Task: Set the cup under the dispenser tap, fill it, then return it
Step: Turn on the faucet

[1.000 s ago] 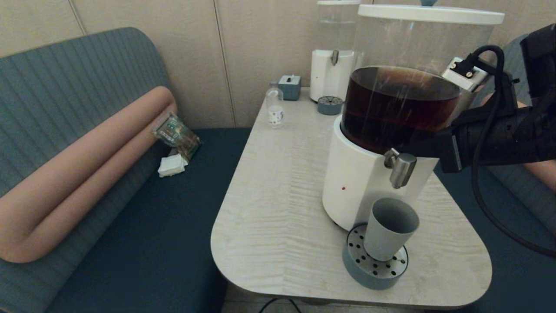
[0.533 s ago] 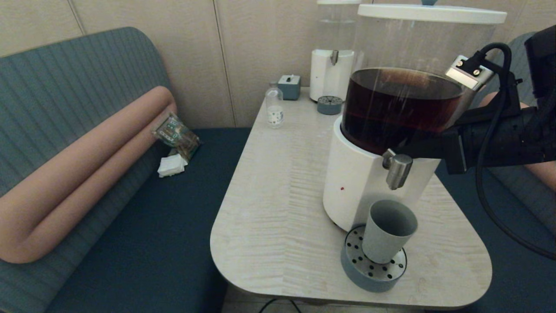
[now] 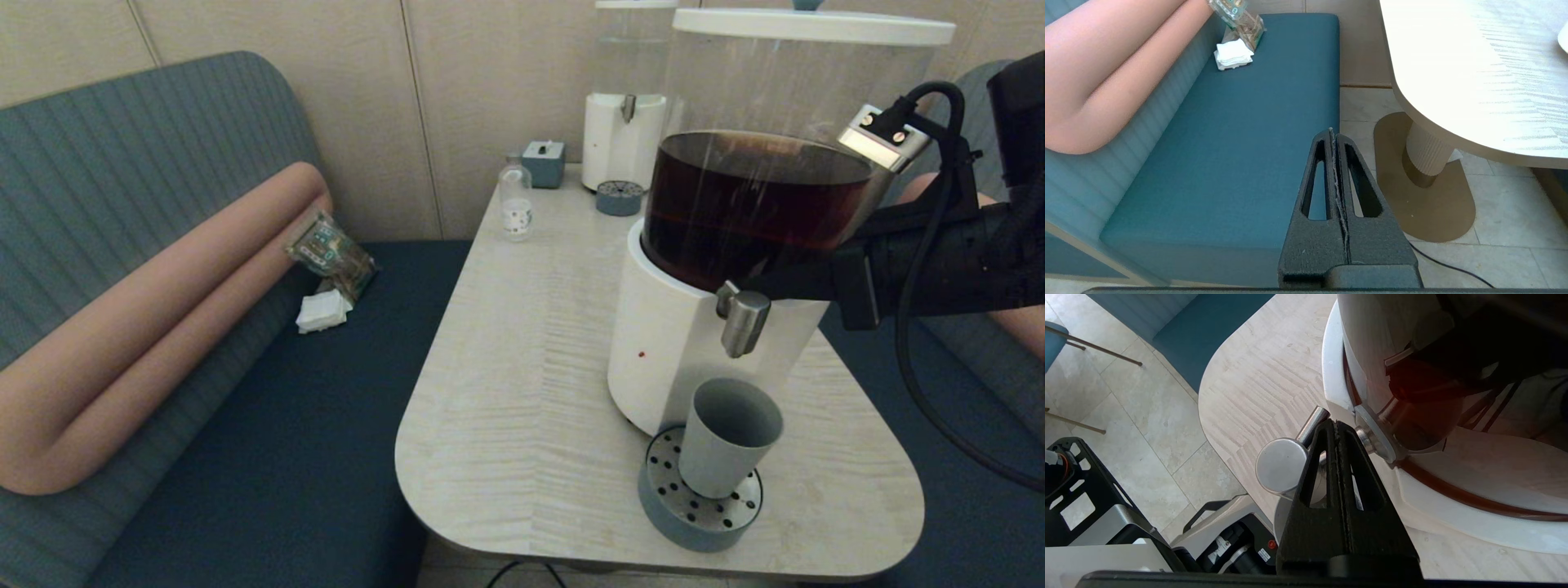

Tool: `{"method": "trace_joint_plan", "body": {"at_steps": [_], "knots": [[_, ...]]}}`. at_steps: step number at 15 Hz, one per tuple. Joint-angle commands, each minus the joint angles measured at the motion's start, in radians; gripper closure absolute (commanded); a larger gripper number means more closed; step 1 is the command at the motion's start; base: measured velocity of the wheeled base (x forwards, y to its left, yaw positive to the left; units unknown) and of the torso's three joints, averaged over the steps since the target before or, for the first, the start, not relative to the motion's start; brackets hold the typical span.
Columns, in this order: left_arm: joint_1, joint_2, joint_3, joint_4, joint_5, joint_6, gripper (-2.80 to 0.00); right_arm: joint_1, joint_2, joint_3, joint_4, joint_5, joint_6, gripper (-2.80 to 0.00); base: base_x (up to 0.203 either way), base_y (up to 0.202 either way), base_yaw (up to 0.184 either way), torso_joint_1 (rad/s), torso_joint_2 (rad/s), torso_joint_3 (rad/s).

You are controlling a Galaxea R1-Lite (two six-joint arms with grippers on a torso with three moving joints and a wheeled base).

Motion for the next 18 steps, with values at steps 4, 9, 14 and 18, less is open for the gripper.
{"method": "trace_joint_plan", "body": {"at_steps": [4, 9, 14, 18], "knots": [[0.0, 0.0, 0.0, 0.0, 0.001, -0.001, 0.0, -0.025, -0.001, 0.014, -0.012, 0.002, -0.001, 0.0, 0.0, 0.0, 0.0, 0.0, 0.0, 0.0], [-0.001, 0.0, 0.0, 0.0, 0.001, -0.001, 0.0, -0.065, -0.006, 0.048, -0.071, 0.0, -0.001, 0.0, 0.0, 0.0, 0.0, 0.0, 0.0, 0.0], [0.0, 0.002, 0.0, 0.0, 0.001, -0.001, 0.0, -0.099, -0.027, 0.081, -0.118, -0.001, 0.0, 0.0, 0.0, 0.0, 0.0, 0.0, 0.0, 0.0], [0.0, 0.002, 0.0, 0.0, 0.001, -0.001, 0.0, -0.121, -0.054, 0.109, -0.139, -0.001, -0.001, 0.0, 0.0, 0.0, 0.0, 0.0, 0.0, 0.0]]}}
